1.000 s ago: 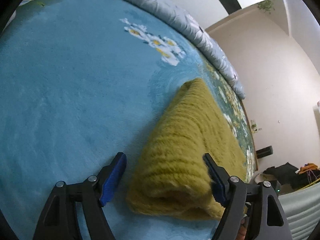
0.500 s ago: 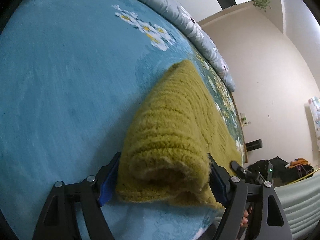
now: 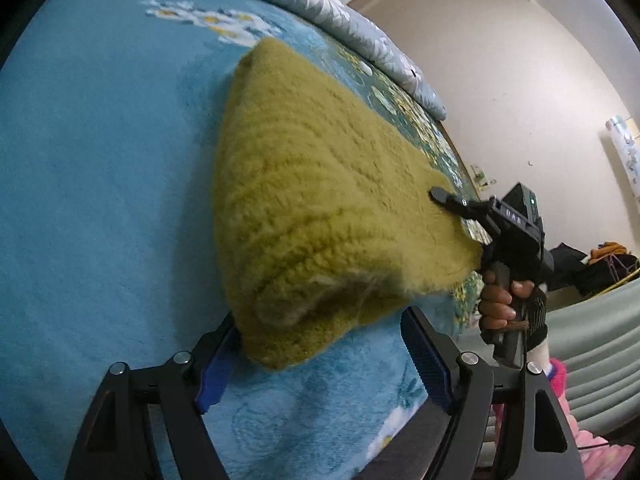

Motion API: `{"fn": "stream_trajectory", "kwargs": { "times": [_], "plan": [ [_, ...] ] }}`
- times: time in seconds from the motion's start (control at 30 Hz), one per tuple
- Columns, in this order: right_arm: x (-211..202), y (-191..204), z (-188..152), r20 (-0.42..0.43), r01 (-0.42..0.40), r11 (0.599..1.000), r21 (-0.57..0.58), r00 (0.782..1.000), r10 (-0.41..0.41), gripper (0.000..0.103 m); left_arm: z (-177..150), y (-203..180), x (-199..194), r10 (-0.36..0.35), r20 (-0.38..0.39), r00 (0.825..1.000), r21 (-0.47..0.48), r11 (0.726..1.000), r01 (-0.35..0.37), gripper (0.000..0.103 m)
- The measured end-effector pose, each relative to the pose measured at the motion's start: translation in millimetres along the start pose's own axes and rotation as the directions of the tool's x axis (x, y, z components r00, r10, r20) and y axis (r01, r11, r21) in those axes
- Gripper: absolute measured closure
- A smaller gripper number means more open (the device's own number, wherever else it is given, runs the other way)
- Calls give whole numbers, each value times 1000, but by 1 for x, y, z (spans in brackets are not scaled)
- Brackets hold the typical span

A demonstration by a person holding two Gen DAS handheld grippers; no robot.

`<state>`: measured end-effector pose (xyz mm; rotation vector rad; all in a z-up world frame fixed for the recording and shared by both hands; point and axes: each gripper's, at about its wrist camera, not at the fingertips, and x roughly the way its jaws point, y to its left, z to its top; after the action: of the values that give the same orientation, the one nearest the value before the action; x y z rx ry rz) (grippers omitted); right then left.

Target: Fold clothes

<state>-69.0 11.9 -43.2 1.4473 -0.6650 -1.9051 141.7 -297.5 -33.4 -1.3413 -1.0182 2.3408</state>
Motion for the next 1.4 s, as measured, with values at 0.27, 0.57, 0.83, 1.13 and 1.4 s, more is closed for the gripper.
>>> {"fn": "stream_trajectory", "kwargs": {
  "times": [0.27,0.57,0.83,1.13,1.4],
  "plan": [
    [-7,1,-9,14,8,1000,7,1000,-8,55,17,13,-29,48,128,991,-10,999,-47,22],
    [-54,21,-49,80,32,997,-71,996,-27,55,14,-7,-17,145,197,970,129,976,-173,22],
    [-48,27,-74,75,58,995,-79,996,-52,54,7,-17,-17,191,221,957,182,955,-233,23],
    [-55,32,-78,140,6,1000,-28,990,-2,80,-2,-29,-20,227,269,936,258,919,-297,46],
    [-58,30,-74,149,25,1000,-13,989,-23,92,-4,-32,-22,237,281,930,273,909,-314,64]
  ]
}}
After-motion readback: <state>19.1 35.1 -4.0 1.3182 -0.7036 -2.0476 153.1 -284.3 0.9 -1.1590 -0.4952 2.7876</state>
